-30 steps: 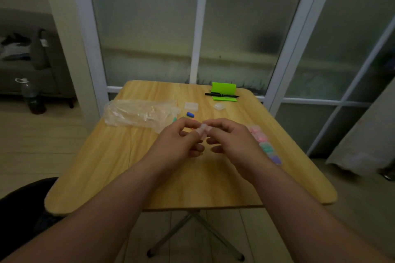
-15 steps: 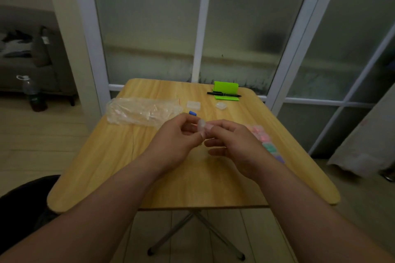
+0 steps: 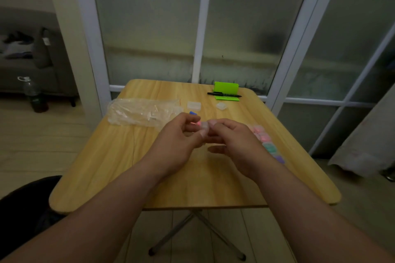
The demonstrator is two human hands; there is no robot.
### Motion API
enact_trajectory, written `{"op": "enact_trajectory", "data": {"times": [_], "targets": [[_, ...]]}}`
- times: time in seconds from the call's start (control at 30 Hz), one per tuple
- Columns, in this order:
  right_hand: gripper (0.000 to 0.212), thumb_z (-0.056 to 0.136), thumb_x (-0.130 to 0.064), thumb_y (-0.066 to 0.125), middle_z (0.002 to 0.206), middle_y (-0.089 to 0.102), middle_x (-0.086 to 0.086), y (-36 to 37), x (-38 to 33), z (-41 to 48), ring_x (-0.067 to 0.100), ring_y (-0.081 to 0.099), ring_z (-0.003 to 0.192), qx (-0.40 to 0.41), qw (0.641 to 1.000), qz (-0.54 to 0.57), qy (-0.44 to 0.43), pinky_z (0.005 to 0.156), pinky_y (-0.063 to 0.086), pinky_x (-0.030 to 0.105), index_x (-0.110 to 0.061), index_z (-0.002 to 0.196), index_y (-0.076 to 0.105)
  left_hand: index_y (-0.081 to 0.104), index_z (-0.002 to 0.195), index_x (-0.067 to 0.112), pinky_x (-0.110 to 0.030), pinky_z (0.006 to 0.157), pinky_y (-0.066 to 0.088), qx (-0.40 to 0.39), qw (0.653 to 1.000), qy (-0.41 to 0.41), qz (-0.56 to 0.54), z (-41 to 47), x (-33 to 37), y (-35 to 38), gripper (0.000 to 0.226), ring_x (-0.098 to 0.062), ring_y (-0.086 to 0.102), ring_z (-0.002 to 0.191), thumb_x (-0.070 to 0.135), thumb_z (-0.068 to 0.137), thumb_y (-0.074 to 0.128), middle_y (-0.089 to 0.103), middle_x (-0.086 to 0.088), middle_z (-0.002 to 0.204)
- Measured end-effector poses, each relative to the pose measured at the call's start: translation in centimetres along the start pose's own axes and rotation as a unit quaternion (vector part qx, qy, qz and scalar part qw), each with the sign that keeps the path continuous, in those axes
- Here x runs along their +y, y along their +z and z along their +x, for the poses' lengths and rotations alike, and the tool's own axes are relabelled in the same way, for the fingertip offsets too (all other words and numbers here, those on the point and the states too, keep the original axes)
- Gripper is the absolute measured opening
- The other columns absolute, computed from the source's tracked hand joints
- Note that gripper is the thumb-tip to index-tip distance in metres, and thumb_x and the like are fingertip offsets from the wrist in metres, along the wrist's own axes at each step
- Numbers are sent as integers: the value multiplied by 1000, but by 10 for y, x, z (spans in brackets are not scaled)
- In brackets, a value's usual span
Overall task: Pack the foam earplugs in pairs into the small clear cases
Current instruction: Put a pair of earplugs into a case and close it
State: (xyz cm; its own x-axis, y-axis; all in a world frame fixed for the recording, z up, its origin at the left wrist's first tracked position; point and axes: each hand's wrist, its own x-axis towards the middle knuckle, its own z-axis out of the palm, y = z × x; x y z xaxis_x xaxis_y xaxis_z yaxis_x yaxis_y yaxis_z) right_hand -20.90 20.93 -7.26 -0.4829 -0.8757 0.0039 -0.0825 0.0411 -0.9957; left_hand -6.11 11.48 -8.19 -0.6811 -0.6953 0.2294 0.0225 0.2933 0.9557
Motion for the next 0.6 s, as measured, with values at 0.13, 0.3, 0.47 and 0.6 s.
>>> {"op": "enact_trajectory", "data": {"times": [0.13, 0.3, 0.47, 0.6], "targets": [[23, 101, -32, 67, 110, 80, 6, -3, -1, 0, 19, 76, 102, -24, 999, 37, 24, 87, 57, 40, -17, 116, 77, 64, 131, 29, -28, 92, 60, -10, 998, 25, 62, 0, -3, -2, 32, 4, 69, 102, 35, 101, 68, 72, 12, 118], [21, 102, -35, 66, 110, 79, 5, -6, 1, 0, 26, 74, 111, -12, 1000, 4, 20, 89, 57, 40, -23, 114, 78, 68, 125, 21, -27, 79, 63, -17, 1000, -19, -15, 2, 1, 0, 27, -9, 75, 92, 33, 101, 69, 74, -4, 111], [32, 101, -28, 70, 119, 73, -14, -5, -3, -9, 1, 67, 110, -31, 973, -171, -153, 91, 55, 18, -31, 133, 69, 71, 119, 5, -29, 63, 57, -5, 957, -186, -222, 6, 6, 3, 38, -16, 66, 67, 37, 102, 65, 65, -9, 92], [27, 98, -25, 74, 106, 77, -6, 2, -2, -4, 6, 72, 100, -13, 983, -127, -135, 85, 59, 22, -26, 125, 72, 72, 115, 8, -30, 61, 55, -26, 952, -198, -234, 5, 5, 5, 43, -16, 62, 64, 48, 103, 61, 63, -7, 82]]}}
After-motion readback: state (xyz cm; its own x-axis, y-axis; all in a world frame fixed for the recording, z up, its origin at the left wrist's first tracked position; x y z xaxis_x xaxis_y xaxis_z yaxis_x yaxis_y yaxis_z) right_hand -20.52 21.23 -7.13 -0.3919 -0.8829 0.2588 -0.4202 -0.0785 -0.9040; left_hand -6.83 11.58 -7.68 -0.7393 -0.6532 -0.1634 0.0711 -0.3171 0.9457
